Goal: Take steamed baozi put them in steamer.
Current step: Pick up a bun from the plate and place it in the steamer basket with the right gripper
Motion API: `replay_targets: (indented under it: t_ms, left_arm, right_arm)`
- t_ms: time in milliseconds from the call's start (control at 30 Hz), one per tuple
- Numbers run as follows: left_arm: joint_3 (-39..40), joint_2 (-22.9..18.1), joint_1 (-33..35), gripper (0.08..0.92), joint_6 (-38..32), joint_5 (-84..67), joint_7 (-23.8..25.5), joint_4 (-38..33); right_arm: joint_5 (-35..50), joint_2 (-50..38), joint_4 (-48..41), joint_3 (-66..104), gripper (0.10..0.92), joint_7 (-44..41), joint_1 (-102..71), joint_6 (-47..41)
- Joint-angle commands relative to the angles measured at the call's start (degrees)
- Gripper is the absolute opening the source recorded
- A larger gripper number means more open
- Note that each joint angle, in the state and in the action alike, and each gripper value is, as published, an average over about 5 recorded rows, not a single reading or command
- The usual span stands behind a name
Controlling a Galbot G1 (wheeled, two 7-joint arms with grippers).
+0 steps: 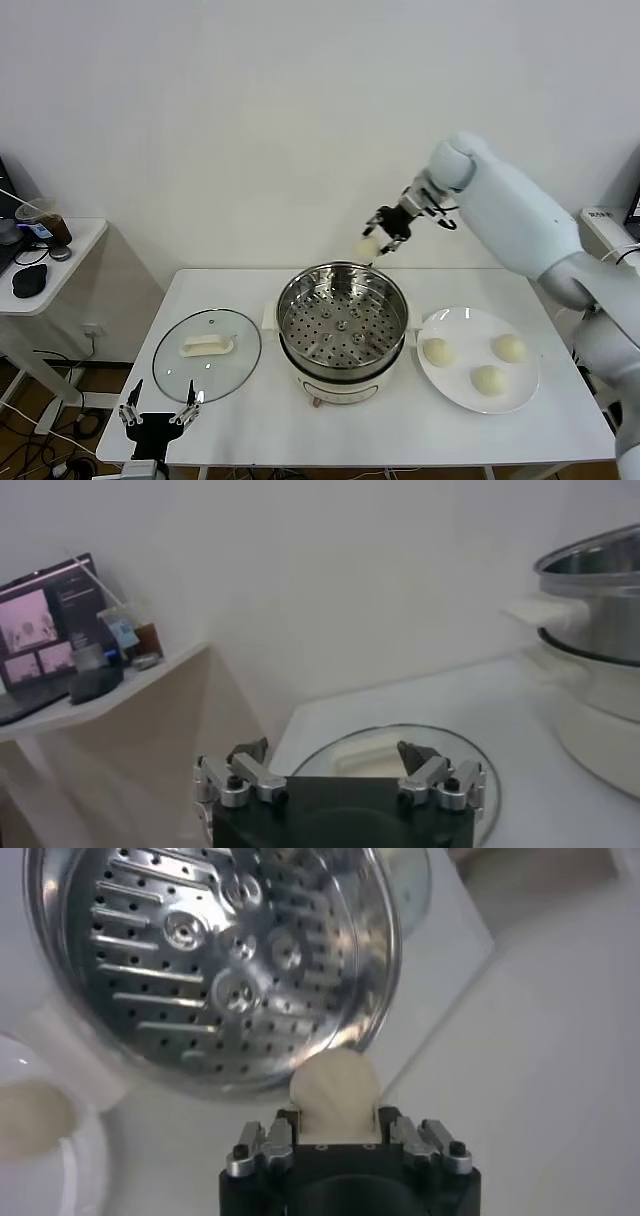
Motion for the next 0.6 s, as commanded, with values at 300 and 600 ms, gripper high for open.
replay_targets:
  t_ms: [300, 600]
  left_arm:
    - [0.45, -1.43, 0.34, 0.823, -0.04, 0.14, -1.01, -0.22]
    - [0.18, -1.58, 0.36, 0.823, 0.08, -0.10, -1.10, -0.19]
  right_arm:
    - [-12.18, 8.85, -0.68, -7.12, 0.484, -1.75, 1.16, 12.11]
    - [-13.83, 10.20, -0.90, -8.03, 0.485, -1.87, -1.16, 12.11]
